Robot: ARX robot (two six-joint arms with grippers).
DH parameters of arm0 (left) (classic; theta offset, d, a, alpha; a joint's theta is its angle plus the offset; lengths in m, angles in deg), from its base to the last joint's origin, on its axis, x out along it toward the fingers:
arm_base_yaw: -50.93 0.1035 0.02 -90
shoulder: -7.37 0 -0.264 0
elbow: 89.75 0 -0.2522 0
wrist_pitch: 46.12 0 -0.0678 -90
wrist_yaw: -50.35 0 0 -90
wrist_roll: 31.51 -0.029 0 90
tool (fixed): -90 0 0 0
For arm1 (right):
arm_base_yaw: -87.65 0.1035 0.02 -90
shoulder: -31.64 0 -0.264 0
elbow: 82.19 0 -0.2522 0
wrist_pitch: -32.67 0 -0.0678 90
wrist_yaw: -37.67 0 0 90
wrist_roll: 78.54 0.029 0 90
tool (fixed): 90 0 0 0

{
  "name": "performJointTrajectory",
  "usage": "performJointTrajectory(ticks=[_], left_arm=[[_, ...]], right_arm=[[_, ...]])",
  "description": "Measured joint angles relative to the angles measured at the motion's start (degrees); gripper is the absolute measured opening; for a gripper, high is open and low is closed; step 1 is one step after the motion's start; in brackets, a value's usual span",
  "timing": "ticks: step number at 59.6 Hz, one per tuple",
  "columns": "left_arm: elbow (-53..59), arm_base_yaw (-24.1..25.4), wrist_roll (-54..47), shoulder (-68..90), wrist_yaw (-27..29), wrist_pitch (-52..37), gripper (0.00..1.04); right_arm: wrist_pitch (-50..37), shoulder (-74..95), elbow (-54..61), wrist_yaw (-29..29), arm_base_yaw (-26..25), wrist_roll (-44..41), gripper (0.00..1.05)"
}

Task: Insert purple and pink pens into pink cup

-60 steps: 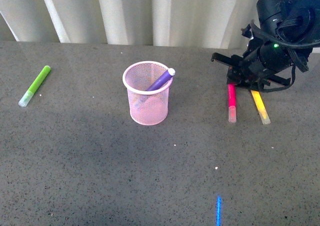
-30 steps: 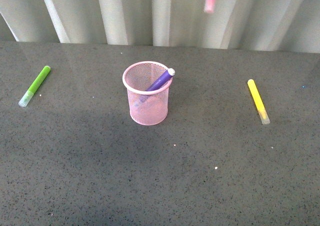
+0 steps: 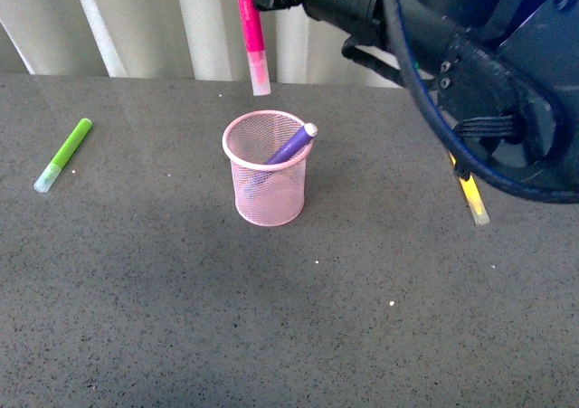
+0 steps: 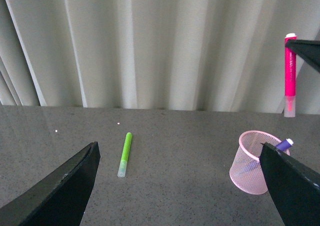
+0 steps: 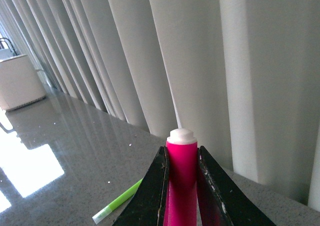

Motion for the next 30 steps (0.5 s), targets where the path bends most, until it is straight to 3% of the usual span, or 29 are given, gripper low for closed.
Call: performJointTrajectory(ticks=[30], left_arm=[[0.00, 0.00, 0.00, 0.00, 0.00, 0.00, 0.98]], right_arm=[[-0.87, 8.85, -4.39, 1.38, 1.22, -1.09, 0.11]])
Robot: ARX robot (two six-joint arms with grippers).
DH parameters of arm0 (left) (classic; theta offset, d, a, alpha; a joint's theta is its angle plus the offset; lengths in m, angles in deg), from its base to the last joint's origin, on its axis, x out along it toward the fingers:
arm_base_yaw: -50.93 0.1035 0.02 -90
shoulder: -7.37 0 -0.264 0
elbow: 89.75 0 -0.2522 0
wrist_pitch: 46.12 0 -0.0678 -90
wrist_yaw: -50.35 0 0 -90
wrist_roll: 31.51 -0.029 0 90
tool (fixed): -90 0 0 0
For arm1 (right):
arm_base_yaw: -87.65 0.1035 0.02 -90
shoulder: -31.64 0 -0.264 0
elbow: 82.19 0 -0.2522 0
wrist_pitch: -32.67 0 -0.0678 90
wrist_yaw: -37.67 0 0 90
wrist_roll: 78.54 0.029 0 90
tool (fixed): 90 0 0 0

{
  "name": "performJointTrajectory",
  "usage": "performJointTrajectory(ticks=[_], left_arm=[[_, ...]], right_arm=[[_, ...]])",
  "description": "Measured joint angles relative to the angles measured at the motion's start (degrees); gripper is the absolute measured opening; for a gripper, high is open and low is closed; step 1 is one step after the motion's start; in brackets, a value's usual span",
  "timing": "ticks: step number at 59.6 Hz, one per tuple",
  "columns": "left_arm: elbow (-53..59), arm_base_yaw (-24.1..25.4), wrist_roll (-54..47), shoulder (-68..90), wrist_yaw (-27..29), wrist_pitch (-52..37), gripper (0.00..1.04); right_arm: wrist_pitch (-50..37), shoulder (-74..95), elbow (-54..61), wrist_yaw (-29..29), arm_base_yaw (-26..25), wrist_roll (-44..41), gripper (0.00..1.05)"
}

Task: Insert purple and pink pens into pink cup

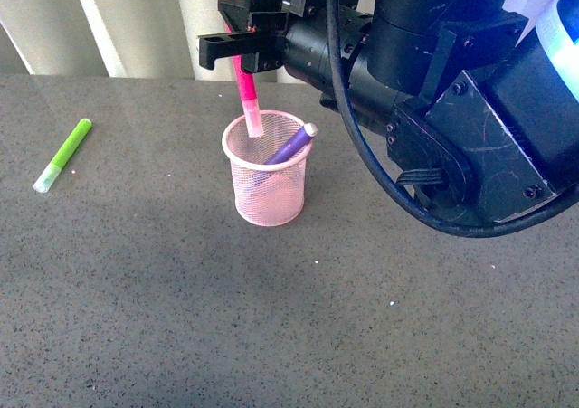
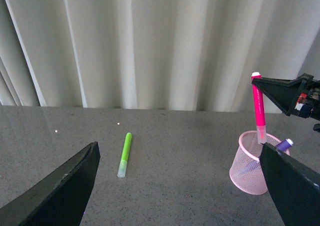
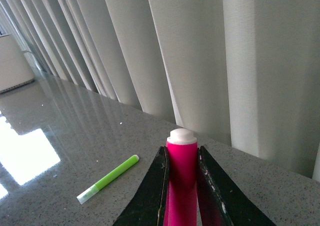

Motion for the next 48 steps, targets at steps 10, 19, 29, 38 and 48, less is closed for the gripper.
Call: performJointTrajectory(ticks=[10, 19, 29, 38, 48], left_arm=[[0.00, 0.00, 0.00, 0.00, 0.00, 0.00, 0.98], [0.00, 0.00, 0.00, 0.00, 0.00, 0.00, 0.98], [0.00, 0.00, 0.00, 0.00, 0.00, 0.00, 0.98], [0.00, 0.00, 0.00, 0.00, 0.00, 0.00, 0.98], [0.00, 0.00, 0.00, 0.00, 0.00, 0.00, 0.98]], right_arm=[[0.04, 0.11, -0.02, -1.77, 0.02, -0.04, 0.37], [0.52, 0.11, -0.02, -1.66, -0.96, -0.20, 0.72], [0.68, -0.11, 0.02, -0.85, -2.71, -0.11, 0.99], [0.26, -4.15, 2.73, 1.01, -4.92, -0.13, 0.98], [0.94, -16.28, 11.30, 5.16, -9.92, -2.97, 0.98]])
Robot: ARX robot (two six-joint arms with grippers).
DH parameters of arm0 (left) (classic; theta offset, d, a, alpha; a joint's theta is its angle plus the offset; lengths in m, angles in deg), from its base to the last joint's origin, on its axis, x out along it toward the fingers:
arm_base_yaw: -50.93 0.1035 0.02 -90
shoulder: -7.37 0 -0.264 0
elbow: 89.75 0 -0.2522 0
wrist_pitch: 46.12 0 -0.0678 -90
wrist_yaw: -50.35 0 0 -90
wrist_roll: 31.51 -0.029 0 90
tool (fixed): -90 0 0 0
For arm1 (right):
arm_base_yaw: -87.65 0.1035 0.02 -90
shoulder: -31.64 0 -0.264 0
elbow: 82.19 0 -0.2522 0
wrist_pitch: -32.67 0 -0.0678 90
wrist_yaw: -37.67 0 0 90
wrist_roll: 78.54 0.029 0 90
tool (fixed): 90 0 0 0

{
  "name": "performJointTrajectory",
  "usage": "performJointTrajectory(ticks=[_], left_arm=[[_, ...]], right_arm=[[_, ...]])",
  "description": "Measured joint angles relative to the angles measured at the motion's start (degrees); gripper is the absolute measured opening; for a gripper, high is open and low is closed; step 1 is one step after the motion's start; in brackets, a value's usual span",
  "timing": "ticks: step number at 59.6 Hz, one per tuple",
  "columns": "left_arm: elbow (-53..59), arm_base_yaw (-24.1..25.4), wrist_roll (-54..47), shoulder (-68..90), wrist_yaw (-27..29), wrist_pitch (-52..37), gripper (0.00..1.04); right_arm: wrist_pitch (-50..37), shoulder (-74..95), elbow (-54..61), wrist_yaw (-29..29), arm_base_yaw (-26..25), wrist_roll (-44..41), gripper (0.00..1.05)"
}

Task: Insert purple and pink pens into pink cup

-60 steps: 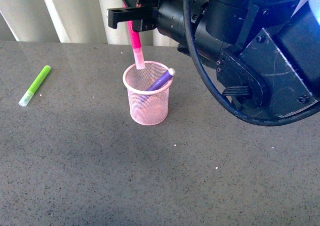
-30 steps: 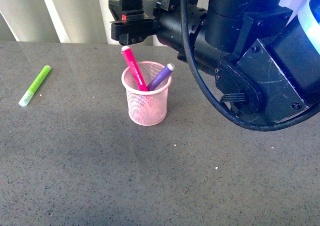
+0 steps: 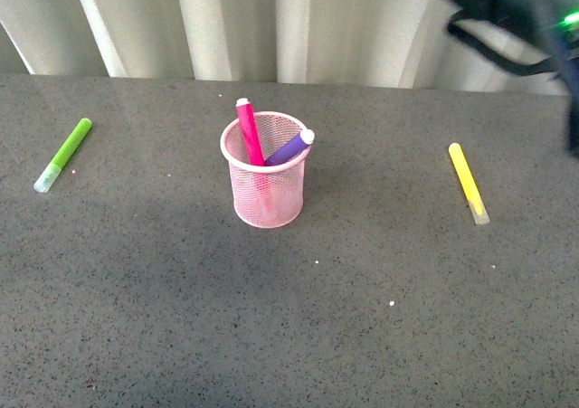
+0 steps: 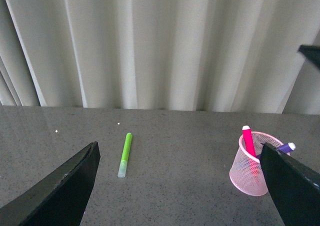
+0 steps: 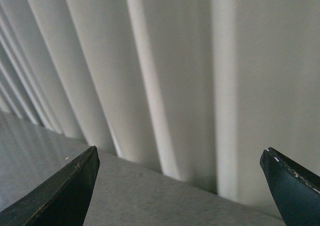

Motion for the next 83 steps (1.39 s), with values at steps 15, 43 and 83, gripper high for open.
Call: performJointTrajectory(ticks=[15, 43, 83], left_arm=[[0.00, 0.00, 0.00, 0.00, 0.00, 0.00, 0.98], [0.00, 0.00, 0.00, 0.00, 0.02, 0.00, 0.98], [0.00, 0.00, 0.00, 0.00, 0.00, 0.00, 0.98]], right_arm=[[2.75, -27.78, 23.76, -5.53, -15.30, -2.73, 0.98], [39.12, -78.14, 47.91, 3.65, -28.55, -8.07, 0.68], [54.23, -98.90, 51.10, 14.10, -17.94, -10.25, 0.03]])
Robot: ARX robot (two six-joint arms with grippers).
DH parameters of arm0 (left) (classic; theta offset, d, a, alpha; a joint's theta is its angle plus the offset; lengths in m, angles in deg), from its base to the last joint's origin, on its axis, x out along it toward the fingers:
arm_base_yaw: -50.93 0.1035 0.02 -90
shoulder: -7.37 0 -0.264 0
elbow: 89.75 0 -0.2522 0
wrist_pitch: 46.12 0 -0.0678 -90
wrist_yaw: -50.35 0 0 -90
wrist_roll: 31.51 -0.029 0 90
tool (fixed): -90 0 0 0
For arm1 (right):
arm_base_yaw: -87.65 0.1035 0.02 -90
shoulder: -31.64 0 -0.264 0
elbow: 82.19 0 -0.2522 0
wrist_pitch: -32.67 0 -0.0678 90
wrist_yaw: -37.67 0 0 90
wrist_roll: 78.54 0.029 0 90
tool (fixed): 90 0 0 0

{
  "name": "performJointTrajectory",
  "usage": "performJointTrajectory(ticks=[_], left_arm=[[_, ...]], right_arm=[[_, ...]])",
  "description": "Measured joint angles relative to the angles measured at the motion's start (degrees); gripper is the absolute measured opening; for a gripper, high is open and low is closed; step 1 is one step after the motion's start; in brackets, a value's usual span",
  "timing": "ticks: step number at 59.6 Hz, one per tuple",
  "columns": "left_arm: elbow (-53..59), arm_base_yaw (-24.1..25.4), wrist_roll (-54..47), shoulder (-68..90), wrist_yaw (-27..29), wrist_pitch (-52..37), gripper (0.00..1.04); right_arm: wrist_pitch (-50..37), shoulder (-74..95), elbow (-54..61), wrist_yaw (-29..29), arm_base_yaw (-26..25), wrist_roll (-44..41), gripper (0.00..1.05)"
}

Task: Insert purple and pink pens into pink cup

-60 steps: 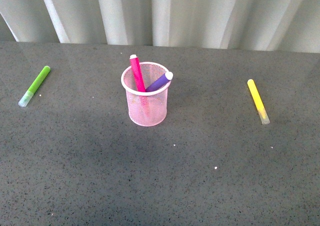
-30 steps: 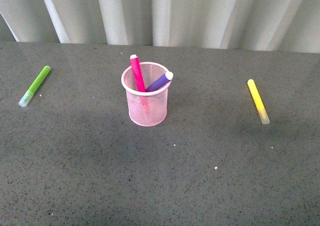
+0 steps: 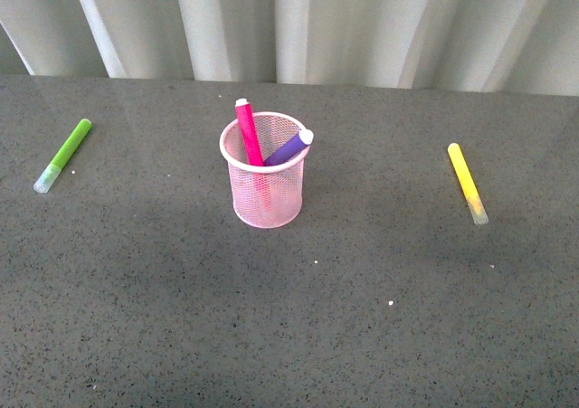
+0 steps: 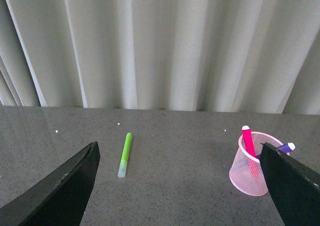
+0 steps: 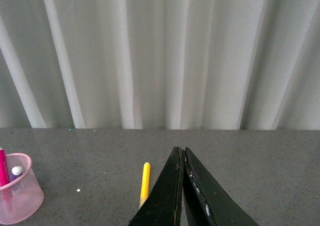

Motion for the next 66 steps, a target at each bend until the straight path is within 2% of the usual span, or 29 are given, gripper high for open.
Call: performJointTrajectory(ticks=[22, 29, 51, 54, 66], left_arm=[[0.00, 0.00, 0.00, 0.00, 0.02, 0.00, 0.98], [0.00, 0.00, 0.00, 0.00, 0.02, 0.00, 0.98], [0.00, 0.00, 0.00, 0.00, 0.00, 0.00, 0.98], [0.00, 0.00, 0.00, 0.00, 0.00, 0.00, 0.98], [0.00, 0.00, 0.00, 0.00, 0.00, 0.00, 0.98]], right_arm=[[6.23, -6.29, 0.00, 0.13, 0.00, 0.00, 0.03], [16.00, -14.08, 0.00, 0.15, 0.00, 0.02, 0.03], [16.61, -16.31, 0.00, 0.17, 0.00, 0.04, 0.03], [16.61, -16.31, 0.00, 0.17, 0.00, 0.02, 0.09], [16.63, -16.31, 0.00, 0.17, 0.00, 0.02, 0.44]])
